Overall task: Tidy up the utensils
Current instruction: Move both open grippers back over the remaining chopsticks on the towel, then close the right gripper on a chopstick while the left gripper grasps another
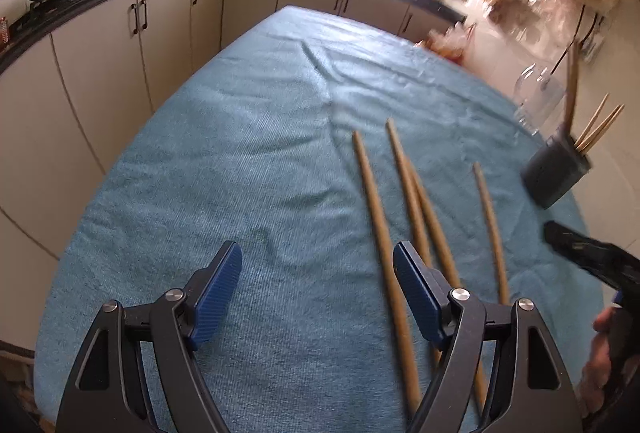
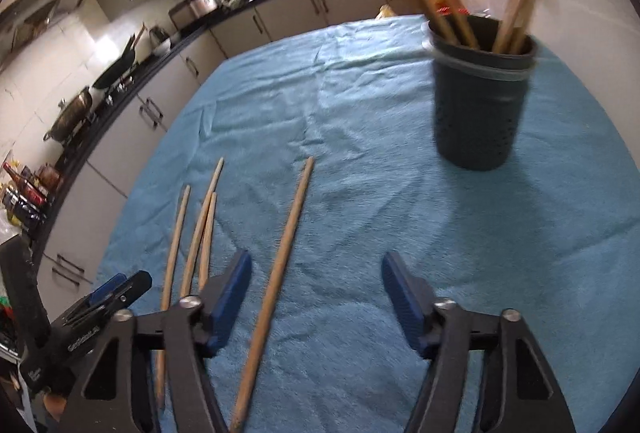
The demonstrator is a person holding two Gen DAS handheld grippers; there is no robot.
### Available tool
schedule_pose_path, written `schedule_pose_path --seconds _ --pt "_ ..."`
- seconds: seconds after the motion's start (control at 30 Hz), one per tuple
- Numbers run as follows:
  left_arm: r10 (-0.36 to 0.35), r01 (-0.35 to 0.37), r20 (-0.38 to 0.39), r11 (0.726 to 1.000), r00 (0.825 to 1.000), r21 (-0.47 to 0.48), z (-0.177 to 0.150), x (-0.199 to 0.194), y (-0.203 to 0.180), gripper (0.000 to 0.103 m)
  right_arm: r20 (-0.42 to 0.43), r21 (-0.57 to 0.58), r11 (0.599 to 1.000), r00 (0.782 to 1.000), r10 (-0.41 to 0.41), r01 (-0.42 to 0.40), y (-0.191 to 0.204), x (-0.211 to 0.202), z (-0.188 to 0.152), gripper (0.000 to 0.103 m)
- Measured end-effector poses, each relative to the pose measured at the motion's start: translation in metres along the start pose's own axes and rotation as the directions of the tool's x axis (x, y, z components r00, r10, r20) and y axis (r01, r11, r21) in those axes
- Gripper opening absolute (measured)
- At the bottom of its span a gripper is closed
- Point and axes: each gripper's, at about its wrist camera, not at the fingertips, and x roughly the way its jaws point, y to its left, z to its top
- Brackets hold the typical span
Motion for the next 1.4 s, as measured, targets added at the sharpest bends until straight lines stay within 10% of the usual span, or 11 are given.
schedule_pose_path --seconds 0.2,0.47,0.87,1.03,1.4 --pt "-0.034 0.034 -0.014 0.999 0.999 -0.017 0.001 0.003 0.005 0.077 -0.141 0.025 0.999 0.990 0.028 -0.025 0.013 0.044 0.027 0.026" --pt "-0.060 0.059 -0.014 0.998 0.998 -0.011 0.001 0.002 0.005 0.071 -0.200 -0.005 0.997 0.977 -0.070 0.071 0.030 0.077 0.041 0.010" --pt "-0.070 0.072 -0.072 0.997 0.995 0.028 0.016 0.007 -0.018 0.054 -0.135 0.013 1.000 0.991 -0.010 0.012 0.014 0.043 0.028 0.008" --pt "-0.060 0.064 -0.177 0.998 0.982 0.020 0.029 0.028 -0.029 0.029 -0.111 0.011 1.000 0.994 0.014 -0.013 0.012 0.032 0.024 0.008" --pt "0.148 -0.122 -0.237 0.985 0.960 0.120 0.043 0.053 -0.060 0.010 -0.079 0.020 0.999 0.996 0.052 -0.051 -0.002 0.015 0.020 0.008"
